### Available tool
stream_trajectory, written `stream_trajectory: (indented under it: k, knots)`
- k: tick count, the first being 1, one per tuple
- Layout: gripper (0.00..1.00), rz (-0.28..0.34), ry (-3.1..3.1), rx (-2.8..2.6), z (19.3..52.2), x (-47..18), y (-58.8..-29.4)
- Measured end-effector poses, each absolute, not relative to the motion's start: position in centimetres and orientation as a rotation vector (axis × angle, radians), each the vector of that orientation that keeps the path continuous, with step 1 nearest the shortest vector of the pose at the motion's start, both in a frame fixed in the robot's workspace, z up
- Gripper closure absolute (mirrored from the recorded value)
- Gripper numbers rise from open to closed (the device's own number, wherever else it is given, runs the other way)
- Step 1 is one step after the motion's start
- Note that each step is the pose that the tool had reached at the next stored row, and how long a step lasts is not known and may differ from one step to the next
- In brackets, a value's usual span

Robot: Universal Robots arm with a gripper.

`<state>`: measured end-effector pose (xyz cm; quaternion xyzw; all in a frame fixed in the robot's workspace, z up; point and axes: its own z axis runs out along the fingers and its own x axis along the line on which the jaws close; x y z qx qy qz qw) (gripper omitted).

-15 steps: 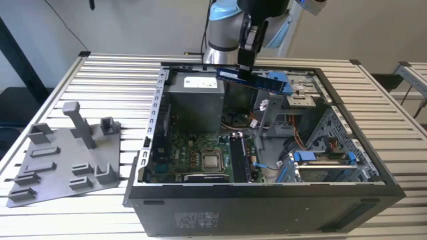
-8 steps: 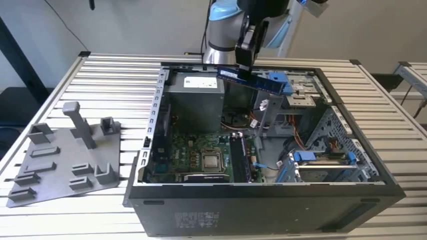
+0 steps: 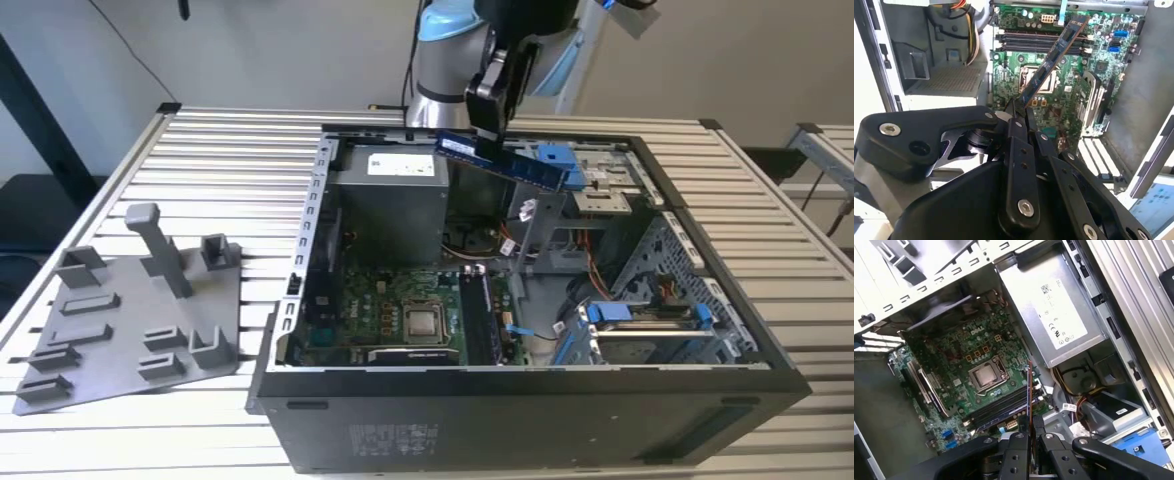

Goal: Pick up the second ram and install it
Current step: 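Insert the second ram into the second slot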

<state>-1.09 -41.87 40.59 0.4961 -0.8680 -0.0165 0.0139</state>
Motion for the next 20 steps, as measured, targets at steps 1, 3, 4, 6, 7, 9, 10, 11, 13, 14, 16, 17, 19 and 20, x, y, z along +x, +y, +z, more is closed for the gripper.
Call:
stream_trajectory:
  k: [1,3,4,6,7,9,10,11,13,14,16,17,19,20]
  knots:
    - [0.86,-0.052,-2.711,1.531,40.58,-1.09,-41.87]
    - [0.86,-0.052,-2.727,1.503,40.58,-1.09,-41.87]
    - [0.86,-0.052,-2.735,1.489,40.58,-1.09,-41.87]
    - [0.86,-0.053,-2.752,1.457,40.57,-1.09,-41.87]
    - [0.86,-0.053,-2.761,1.441,40.57,-1.09,-41.88]
    - [0.86,-0.054,-2.779,1.407,40.55,-1.09,-41.88]
    - [0.86,-0.054,-2.788,1.389,40.54,-1.09,-41.88]
    - [0.86,-0.054,-2.796,1.375,40.53,-1.09,-41.89]
    - [0.86,-0.054,-2.807,1.352,40.52,-1.09,-41.89]
    - [0.86,-0.054,-2.812,1.341,40.51,-1.09,-41.90]
    - [0.86,-0.055,-2.823,1.319,40.50,-1.07,-41.91]
    - [0.86,-0.055,-2.828,1.308,40.49,-1.07,-41.91]
    - [0.86,-0.055,-2.840,1.284,40.48,-1.06,-41.92]
    - [0.86,-0.055,-2.845,1.272,40.47,-1.06,-41.93]
